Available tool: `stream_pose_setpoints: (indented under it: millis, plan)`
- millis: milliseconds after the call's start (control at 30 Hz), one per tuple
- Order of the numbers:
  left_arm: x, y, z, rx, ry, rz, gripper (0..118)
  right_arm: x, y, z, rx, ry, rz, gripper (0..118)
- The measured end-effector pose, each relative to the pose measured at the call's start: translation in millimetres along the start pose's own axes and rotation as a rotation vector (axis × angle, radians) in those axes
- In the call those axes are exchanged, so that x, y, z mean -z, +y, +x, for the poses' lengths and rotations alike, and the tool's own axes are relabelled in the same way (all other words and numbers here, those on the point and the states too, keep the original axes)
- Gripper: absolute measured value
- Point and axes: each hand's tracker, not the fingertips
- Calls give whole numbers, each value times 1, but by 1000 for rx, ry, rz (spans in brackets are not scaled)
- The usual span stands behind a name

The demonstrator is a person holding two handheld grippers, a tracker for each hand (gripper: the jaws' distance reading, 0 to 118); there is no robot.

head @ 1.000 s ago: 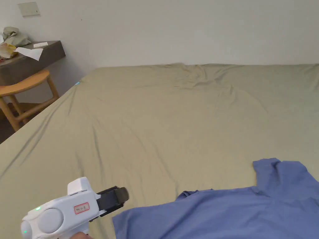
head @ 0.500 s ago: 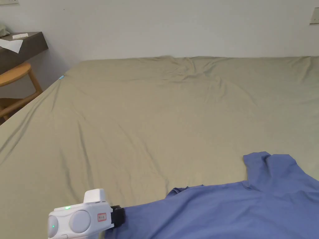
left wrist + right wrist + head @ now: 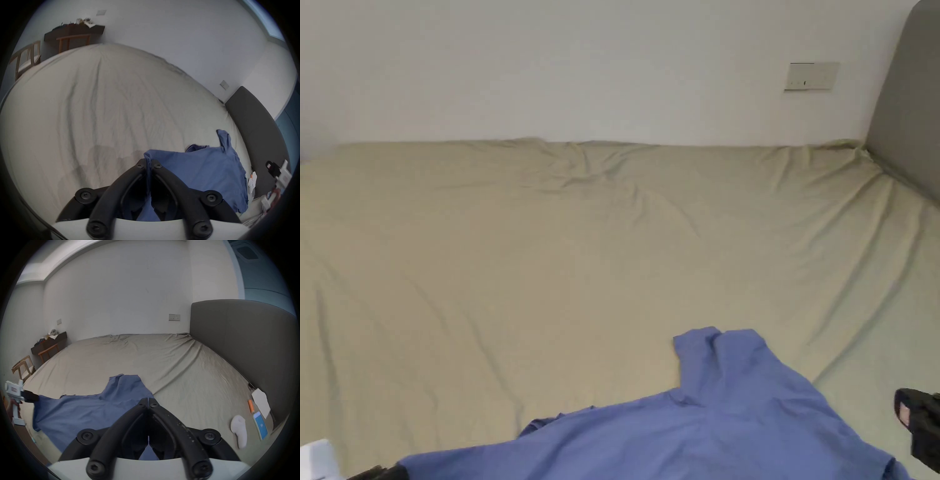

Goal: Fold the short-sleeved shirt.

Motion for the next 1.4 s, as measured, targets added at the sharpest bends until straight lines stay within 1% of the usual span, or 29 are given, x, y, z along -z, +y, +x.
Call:
stream_pose_setpoints:
  millis: [67, 100, 167, 200, 233, 300, 367, 400, 433, 467, 500, 533, 567, 600, 633, 667, 700, 733, 767, 833, 967, 1033, 1100, 1133, 1167, 1233, 1267, 1367, 1400]
  plan:
    - [-12, 7, 8, 15, -14, 43, 3, 46, 9, 11, 30, 35, -87, 3]
    - [-20, 9, 15, 5, -36, 65, 3, 66, 12, 15, 43, 35, -115, 14]
    - [-32, 14, 24, -33, -95, 94, 3, 109, 15, 21, 12, 38, -177, 90]
    - [-37, 16, 26, -57, -124, 110, 3, 132, 16, 23, 0, 30, -213, 118]
    - [-40, 18, 28, -68, -141, 124, 3, 143, 17, 25, 8, 72, -223, 118]
    - [-45, 22, 27, -79, -170, 132, 3, 171, 19, 24, 0, 45, -313, 110]
    - [-48, 24, 32, -72, -166, 143, 3, 182, 15, 10, 38, 58, -387, 108]
    - [-47, 25, 37, -63, -159, 145, 3, 187, 13, 7, 64, 94, -412, 106]
    - [-46, 25, 38, -60, -154, 146, 3, 189, 9, 4, 77, 133, -408, 99]
    - [-45, 24, 39, -59, -155, 142, 3, 222, -3, 29, 106, 163, -420, 89]
    - [-44, 23, 40, -58, -154, 139, 3, 224, -6, 26, 118, 174, -463, 75]
    - [-39, 24, 35, -57, -142, 136, 3, 223, -10, 21, 123, 201, -479, 52]
    - [-37, 23, 35, -50, -133, 129, 3, 219, -15, 14, 143, 216, -471, 41]
    - [-37, 22, 35, -49, -126, 128, 3, 209, -21, 4, 114, 225, -457, 38]
    - [-37, 22, 35, -49, -125, 127, 3, 202, -23, 0, 73, 207, -435, 11]
    - [-36, 21, 34, -49, -122, 127, 3, 198, -25, -2, 69, 221, -443, 4]
    - [-36, 20, 34, -47, -114, 128, 3, 193, -28, -4, 89, 228, -444, 4]
    - [-36, 19, 35, -38, -98, 132, 3, 187, -27, -3, 96, 186, -388, 4]
    - [-38, 19, 37, -27, -81, 136, 3, 179, -26, -3, 93, 189, -347, 4]
    - [-39, 19, 33, -24, -69, 147, 3, 156, -21, -2, 124, 180, -267, 4]
    - [-69, 27, 43, -40, -40, 239, 3, 59, 0, -20, 69, 102, -18, 3]
    - [-88, 33, 51, -8, -19, 306, 3, 10, 12, -24, 55, 58, 122, 3]
    - [-103, 43, 51, 36, -28, 352, 3, -44, 22, -23, 121, 67, 264, 3]
    - [-111, 46, 56, 51, -11, 372, 3, -68, 28, -22, 130, 39, 324, 3]
    - [-122, 50, 64, 102, 9, 410, 3, -90, 32, -22, 113, -16, 392, 3]
    - [-141, 55, 78, 140, 34, 467, 3, -130, 42, -22, 69, -125, 501, 3]
    - [-152, 57, 83, 134, 20, 510, 3, -142, 46, -4, 72, -148, 557, 3]
    - [-179, 68, 104, 104, -18, 593, 3, -188, 61, 0, 122, -185, 689, 3]
    - [-186, 71, 114, 118, -13, 627, 3, -197, 67, -1, 104, -213, 720, 3]
